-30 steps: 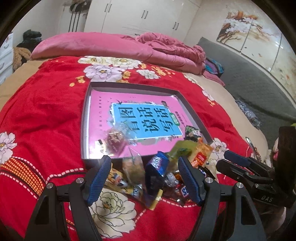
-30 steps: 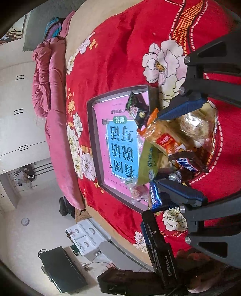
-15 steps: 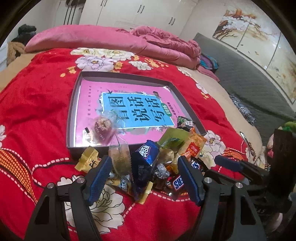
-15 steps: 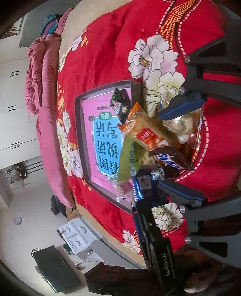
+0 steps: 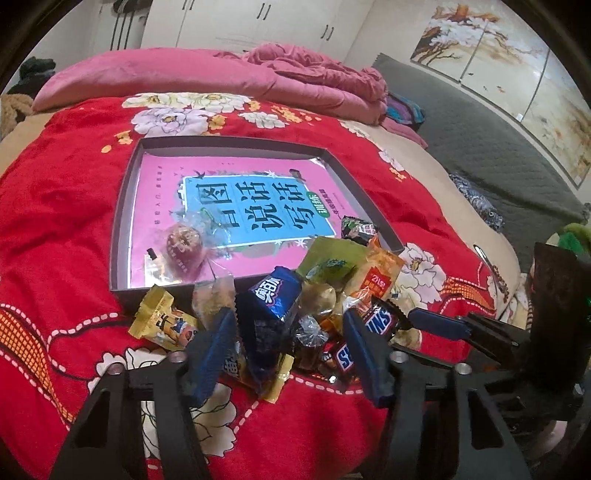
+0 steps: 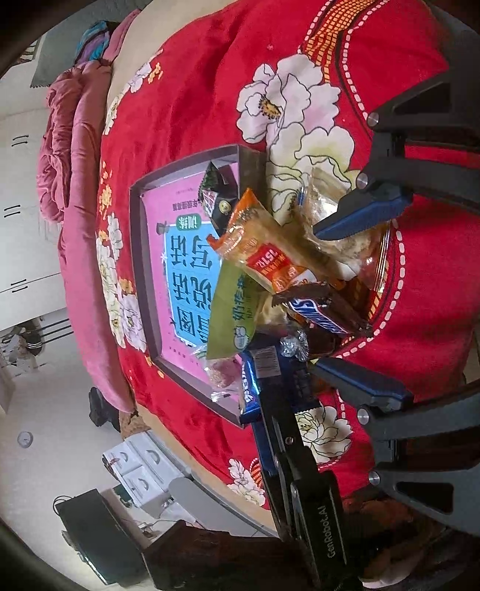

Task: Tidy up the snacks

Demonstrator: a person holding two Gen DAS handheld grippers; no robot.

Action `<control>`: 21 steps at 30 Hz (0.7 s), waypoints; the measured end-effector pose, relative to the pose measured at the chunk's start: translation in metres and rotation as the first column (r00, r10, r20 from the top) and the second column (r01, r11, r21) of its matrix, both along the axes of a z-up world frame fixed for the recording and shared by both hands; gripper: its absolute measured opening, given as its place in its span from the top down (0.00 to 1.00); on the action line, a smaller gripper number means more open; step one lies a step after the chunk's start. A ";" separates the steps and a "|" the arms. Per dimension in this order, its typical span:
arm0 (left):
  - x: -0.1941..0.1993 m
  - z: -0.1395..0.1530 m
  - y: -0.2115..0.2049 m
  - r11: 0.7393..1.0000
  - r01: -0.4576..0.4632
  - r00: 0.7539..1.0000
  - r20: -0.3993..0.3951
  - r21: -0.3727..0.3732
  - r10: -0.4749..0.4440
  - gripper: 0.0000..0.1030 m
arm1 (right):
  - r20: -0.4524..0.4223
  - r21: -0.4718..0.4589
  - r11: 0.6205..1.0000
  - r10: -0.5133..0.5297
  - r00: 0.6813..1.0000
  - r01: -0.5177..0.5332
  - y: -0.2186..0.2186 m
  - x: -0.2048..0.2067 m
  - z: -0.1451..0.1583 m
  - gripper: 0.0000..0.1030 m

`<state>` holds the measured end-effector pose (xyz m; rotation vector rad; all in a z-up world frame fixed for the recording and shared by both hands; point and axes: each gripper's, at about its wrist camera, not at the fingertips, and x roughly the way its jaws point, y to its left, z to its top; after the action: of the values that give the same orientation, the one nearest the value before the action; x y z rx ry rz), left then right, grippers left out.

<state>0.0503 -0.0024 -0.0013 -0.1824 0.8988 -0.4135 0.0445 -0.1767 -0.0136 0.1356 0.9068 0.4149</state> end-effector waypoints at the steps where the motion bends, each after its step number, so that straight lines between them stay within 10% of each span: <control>1: 0.000 -0.001 -0.001 1.000 0.005 1.000 -0.002 0.001 -0.005 0.52 | -0.003 0.002 1.000 0.003 1.000 -0.003 0.000 0.000 -0.001 0.39; 21: 0.007 -0.011 -0.008 0.999 0.038 0.999 -0.033 -0.005 -0.038 0.63 | -0.016 0.020 0.997 0.070 0.997 -0.070 0.018 0.008 -0.014 0.72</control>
<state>0.0574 -0.0108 -0.0125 -0.1764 0.9351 -0.4490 0.0523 -0.1582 -0.0275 0.1255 0.9262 0.4880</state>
